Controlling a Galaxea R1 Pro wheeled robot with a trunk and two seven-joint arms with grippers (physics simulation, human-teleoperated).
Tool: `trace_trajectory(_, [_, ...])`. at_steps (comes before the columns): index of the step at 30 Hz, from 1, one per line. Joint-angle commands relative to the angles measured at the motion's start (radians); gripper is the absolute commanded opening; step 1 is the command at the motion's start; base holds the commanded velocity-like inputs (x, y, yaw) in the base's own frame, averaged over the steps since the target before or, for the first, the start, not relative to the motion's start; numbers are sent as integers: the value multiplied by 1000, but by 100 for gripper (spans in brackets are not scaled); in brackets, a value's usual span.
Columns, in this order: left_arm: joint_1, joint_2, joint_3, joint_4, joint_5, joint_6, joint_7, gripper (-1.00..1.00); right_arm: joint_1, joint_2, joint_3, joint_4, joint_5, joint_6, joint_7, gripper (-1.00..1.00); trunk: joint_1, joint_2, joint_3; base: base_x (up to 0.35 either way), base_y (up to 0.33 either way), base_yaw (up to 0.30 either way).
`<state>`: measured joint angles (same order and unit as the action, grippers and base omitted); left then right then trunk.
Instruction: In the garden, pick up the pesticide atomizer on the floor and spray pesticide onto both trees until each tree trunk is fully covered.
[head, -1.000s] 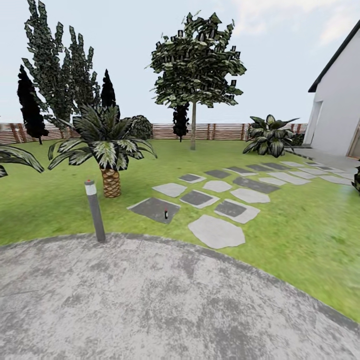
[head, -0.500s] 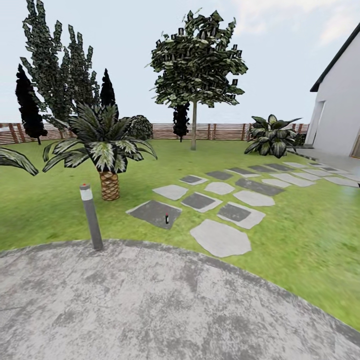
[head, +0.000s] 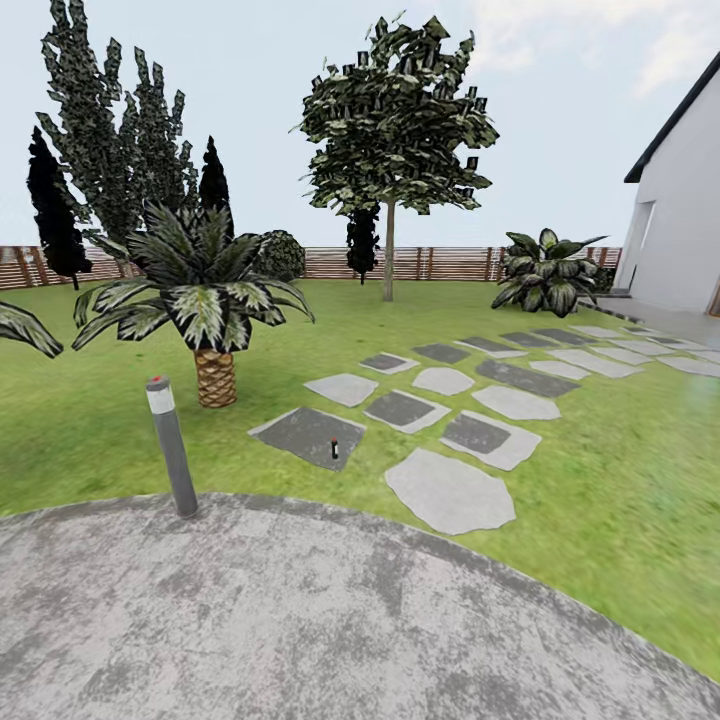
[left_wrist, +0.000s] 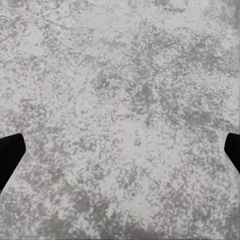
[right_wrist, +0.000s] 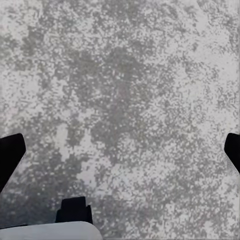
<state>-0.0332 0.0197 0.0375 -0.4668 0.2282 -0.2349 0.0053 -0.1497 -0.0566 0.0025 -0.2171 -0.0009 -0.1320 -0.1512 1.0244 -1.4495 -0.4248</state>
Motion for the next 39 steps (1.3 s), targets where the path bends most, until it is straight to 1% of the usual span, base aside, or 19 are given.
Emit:
trace_trajectory(1, [-1, 0, -1, 0, 6, -3, 0, 100, -1, 0, 0, 1, 0, -3, -2, 100, 1, 0, -1, 350, 6, 0])
trace_trajectory(24, [-1, 0, -1, 1, 6, -3, 1, 100, -1, 3, 1, 2, 0, -3, -1, 100, 1, 0, -1, 350, 0, 7])
trace_trajectory(30, [-1, 0, -1, 1, 6, -3, 1, 100, -1, 3, 1, 2, 0, -3, -1, 100, 1, 0, -1, 350, 0, 135])
trace_trajectory(39, [-1, 0, -1, 1, 6, -3, 1, 100, -1, 3, 1, 3, 0, -3, -1, 100, 1, 0, -1, 350, 0, 208])
